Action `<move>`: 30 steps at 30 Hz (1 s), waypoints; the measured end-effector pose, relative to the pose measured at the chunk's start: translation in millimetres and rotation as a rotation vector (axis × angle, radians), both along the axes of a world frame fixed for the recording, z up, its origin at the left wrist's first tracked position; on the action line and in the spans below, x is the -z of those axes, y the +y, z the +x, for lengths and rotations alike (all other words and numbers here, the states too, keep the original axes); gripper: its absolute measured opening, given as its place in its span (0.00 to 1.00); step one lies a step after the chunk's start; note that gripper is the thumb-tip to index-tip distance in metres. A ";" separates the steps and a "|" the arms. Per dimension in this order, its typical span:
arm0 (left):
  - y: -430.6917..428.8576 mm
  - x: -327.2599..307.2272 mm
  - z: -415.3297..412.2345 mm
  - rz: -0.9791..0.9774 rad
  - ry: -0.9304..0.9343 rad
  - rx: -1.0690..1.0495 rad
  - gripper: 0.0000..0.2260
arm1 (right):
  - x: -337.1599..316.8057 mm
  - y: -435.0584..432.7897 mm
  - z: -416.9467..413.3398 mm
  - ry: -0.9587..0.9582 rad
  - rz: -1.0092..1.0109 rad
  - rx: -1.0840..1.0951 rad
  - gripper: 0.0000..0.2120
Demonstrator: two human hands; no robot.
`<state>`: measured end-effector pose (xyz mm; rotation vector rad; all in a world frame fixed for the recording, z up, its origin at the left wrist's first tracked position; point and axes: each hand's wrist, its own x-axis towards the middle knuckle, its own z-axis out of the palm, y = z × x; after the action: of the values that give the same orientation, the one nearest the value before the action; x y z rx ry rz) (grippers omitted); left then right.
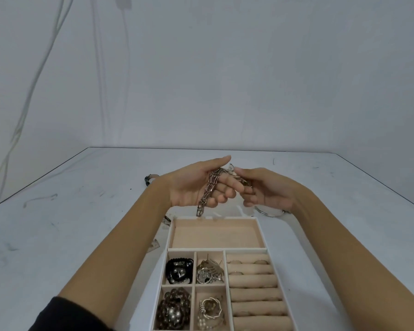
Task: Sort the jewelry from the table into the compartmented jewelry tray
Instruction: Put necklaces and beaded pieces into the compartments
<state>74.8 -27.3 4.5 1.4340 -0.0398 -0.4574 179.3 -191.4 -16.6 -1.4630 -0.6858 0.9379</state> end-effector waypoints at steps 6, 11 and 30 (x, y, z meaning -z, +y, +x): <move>8.8 -6.1 -8.0 0.311 0.020 0.024 0.23 | -15.4 -23.7 -0.6 0.011 -0.002 0.012 0.09; 16.5 -5.8 -21.2 0.462 0.023 0.017 0.17 | -15.9 -33.5 -5.8 0.001 -0.077 0.015 0.07; 20.4 -1.0 -55.5 0.881 -0.094 0.186 0.12 | -29.7 -38.0 -57.6 -0.555 -0.487 -0.234 0.06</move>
<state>19.4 -6.9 5.5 2.3309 -0.0497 -0.5941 121.7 -229.5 13.1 -2.1496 -1.1028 0.9178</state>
